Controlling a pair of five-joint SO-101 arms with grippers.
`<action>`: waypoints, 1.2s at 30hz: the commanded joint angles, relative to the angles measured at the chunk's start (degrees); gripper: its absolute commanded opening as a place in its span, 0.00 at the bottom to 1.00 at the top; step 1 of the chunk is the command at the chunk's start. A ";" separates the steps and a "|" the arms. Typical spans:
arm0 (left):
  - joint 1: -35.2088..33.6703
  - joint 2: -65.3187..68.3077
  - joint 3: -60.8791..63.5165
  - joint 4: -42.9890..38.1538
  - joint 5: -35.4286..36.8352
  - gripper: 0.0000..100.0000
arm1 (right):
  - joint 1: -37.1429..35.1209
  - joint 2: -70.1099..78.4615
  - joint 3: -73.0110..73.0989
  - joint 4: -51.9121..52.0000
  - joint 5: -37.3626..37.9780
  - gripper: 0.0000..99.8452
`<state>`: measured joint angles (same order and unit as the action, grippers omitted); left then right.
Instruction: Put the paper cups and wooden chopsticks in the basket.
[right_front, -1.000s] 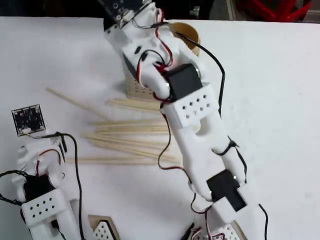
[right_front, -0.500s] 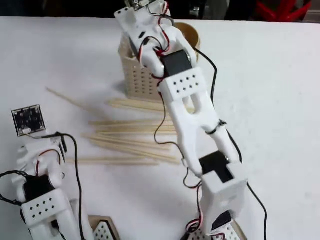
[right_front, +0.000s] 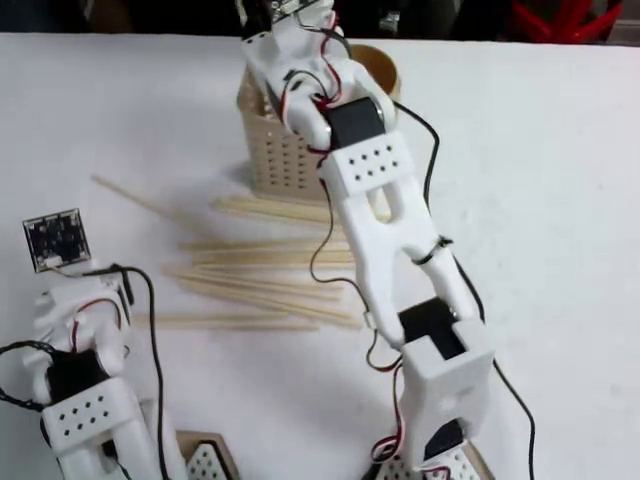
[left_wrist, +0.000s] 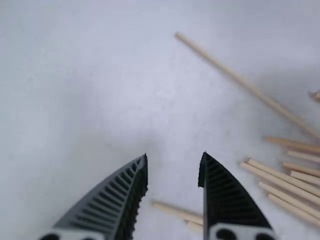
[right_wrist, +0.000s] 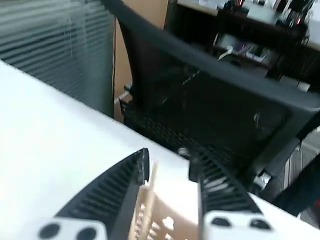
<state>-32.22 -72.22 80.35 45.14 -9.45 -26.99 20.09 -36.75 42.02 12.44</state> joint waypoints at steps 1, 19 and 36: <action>-0.57 -0.92 -0.26 -1.32 0.70 0.18 | 0.48 -3.38 -2.20 2.33 -0.44 0.16; -0.22 -0.92 -0.79 -1.32 0.70 0.18 | 1.10 -22.20 -1.76 42.42 3.87 0.03; 19.03 -0.57 -23.65 18.64 -24.26 0.18 | 11.21 -31.52 9.93 55.69 3.60 0.03</action>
<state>-20.62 -72.22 63.91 57.19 -26.95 -18.64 -7.52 -30.86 97.85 15.87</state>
